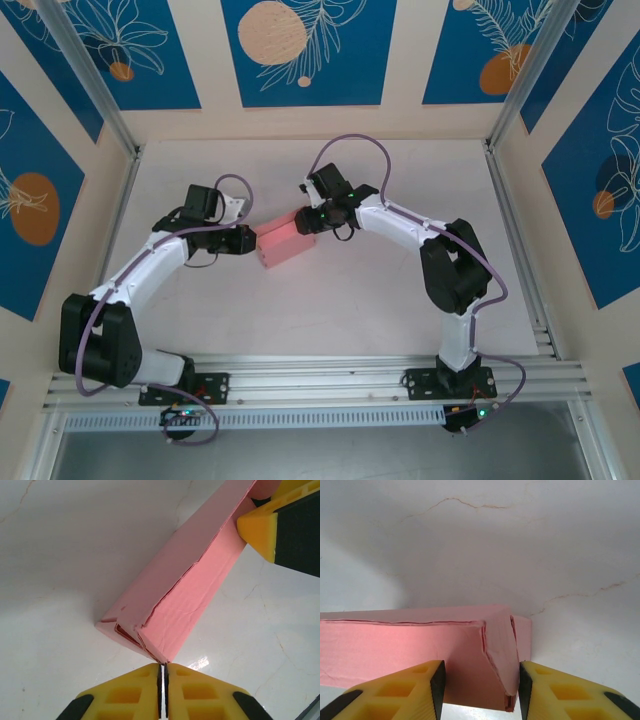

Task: Fold the paper box

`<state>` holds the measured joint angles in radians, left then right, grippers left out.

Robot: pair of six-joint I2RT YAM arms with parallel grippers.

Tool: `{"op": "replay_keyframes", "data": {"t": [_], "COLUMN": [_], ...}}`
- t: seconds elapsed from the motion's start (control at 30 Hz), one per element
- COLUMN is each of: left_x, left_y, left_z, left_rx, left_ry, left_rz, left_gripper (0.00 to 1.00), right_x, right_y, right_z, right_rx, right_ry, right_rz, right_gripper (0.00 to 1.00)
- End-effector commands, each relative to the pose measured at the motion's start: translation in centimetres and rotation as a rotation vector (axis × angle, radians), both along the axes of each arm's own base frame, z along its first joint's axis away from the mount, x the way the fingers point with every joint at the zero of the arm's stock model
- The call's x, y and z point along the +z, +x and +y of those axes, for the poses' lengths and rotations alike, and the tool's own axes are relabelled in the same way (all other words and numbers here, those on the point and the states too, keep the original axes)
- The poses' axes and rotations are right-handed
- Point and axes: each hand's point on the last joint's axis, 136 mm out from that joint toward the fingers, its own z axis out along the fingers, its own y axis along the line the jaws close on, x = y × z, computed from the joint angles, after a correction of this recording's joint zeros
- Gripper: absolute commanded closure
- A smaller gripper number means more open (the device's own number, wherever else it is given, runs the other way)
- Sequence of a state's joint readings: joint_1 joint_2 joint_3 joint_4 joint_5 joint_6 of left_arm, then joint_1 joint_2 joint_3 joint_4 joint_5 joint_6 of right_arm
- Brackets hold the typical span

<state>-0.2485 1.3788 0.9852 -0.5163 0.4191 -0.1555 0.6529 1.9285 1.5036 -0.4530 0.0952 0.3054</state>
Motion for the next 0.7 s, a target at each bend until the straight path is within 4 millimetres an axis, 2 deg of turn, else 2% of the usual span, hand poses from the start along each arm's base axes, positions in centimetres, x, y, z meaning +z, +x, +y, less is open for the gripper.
{"op": "replay_keyframes", "data": {"t": [0.0,0.5,0.67], "left_x": [1.2,0.1,0.5], "left_y": [0.1,-0.3,-0.2], "left_z": [-0.2,0.5,-0.1], "left_rx": [-0.013,-0.015,-0.025], "left_ry": [-0.019,0.032,-0.009], "left_rz": [-0.015,0.017,-0.001], "left_gripper": [0.89,0.86,0.86], "right_x": [-2.2,-2.1,-2.2], "right_y": [-0.8,-0.9,-0.9], "right_z": [-0.2,0.0,0.0], "right_rx": [0.018,0.021,0.020], "right_ry": [-0.048,-0.040,-0.039], "right_rz": [0.039,0.043,0.043], "right_gripper": [0.57,0.59,0.60]}}
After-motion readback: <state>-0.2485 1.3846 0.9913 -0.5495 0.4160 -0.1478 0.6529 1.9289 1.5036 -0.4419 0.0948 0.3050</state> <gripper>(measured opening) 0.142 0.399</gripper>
